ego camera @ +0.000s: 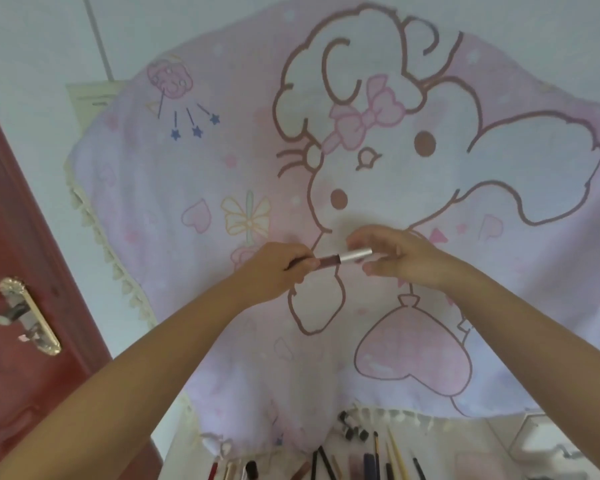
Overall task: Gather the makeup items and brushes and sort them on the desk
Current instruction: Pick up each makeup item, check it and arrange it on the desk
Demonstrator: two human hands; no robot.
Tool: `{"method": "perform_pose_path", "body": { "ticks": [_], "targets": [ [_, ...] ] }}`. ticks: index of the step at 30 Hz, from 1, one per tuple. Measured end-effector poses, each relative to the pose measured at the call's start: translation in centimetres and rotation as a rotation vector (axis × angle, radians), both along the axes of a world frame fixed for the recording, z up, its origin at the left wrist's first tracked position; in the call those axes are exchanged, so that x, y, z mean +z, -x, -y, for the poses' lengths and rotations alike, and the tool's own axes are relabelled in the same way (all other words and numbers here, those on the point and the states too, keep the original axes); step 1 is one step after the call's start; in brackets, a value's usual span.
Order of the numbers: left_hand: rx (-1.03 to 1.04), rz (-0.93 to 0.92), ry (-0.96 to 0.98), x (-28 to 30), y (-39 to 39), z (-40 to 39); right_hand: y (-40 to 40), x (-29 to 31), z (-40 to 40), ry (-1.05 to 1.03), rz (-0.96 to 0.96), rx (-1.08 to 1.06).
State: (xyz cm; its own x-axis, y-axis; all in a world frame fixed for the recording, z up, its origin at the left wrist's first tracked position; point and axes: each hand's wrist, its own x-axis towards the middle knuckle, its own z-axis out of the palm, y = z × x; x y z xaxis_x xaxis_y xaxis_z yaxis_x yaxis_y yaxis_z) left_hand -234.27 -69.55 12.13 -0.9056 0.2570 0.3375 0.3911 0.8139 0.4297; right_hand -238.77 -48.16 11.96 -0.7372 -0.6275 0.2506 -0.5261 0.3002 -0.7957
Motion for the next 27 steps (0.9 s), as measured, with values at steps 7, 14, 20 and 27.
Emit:
{"method": "perform_pose_path", "body": {
  "ticks": [7, 14, 20, 27],
  "targets": [
    [-0.029, 0.035, 0.081, -3.4, -1.0, 0.3, -1.2, -3.5, 1.6, -0.092, 0.021, -0.092],
    [0.004, 0.104, 0.079, -6.7, -2.3, 1.1, -2.1, -7.3, 3.1, -0.068, 0.147, -0.097],
    [0.048, 0.178, 0.076, -8.5, -3.0, 1.6, -2.2, -8.6, 3.6, -0.022, 0.201, 0.002],
    [0.091, 0.254, 0.036, -11.1, -4.4, 2.5, -3.1, -10.4, 4.9, -0.183, 0.239, -0.027]
  ]
}}
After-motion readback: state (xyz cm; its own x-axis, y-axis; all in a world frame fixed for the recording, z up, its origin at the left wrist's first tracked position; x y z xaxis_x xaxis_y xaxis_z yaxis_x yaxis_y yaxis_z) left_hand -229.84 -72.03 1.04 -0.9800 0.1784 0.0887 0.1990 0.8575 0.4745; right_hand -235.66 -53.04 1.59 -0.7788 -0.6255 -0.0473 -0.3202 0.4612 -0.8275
